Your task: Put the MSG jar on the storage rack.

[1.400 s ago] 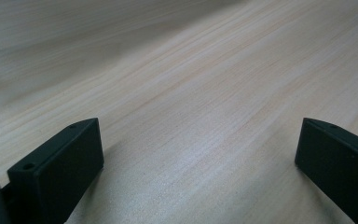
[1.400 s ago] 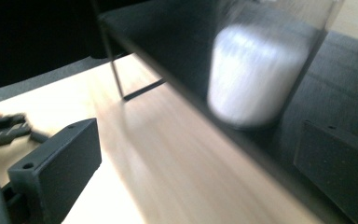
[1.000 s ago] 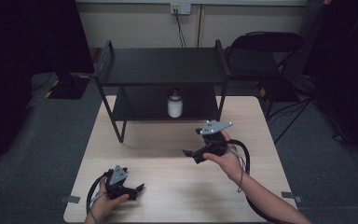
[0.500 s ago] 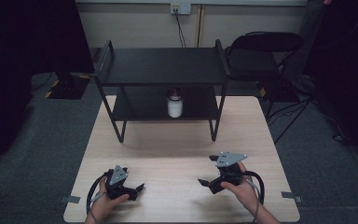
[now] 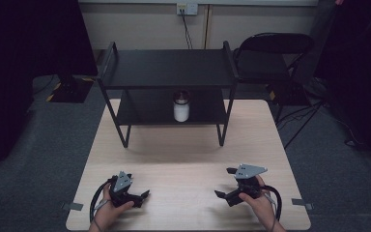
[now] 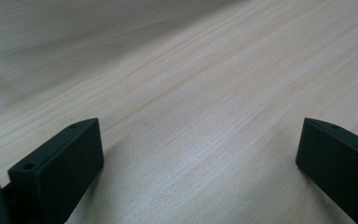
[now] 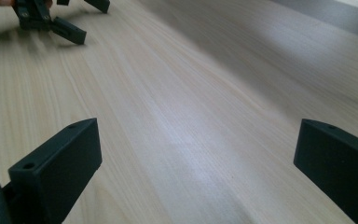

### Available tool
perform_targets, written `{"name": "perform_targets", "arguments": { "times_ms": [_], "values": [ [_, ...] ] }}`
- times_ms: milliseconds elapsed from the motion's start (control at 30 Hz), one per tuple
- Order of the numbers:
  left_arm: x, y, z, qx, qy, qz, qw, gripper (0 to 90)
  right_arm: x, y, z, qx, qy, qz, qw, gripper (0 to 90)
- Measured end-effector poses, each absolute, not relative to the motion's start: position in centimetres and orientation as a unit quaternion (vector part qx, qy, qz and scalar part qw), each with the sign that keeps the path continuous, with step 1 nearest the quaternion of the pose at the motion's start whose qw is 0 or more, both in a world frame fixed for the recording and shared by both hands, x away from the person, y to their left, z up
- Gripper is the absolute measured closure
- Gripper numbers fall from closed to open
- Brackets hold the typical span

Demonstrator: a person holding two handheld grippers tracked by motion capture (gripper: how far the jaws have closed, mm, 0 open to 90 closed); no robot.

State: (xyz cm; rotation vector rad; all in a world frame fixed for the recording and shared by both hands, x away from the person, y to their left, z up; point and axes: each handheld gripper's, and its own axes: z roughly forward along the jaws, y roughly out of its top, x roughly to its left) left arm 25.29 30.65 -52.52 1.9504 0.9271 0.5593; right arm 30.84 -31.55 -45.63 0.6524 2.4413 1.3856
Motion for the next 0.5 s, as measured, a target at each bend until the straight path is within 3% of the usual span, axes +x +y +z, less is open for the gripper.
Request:
{"name": "perform_targets", "arguments": {
  "times_ms": [500],
  "values": [
    [25.29,30.64,-52.52,0.785,0.373,0.225,0.44,0.0,31.03,-31.77,-45.88,0.226,0.844,0.472,0.116,0.0]
  ]
}}
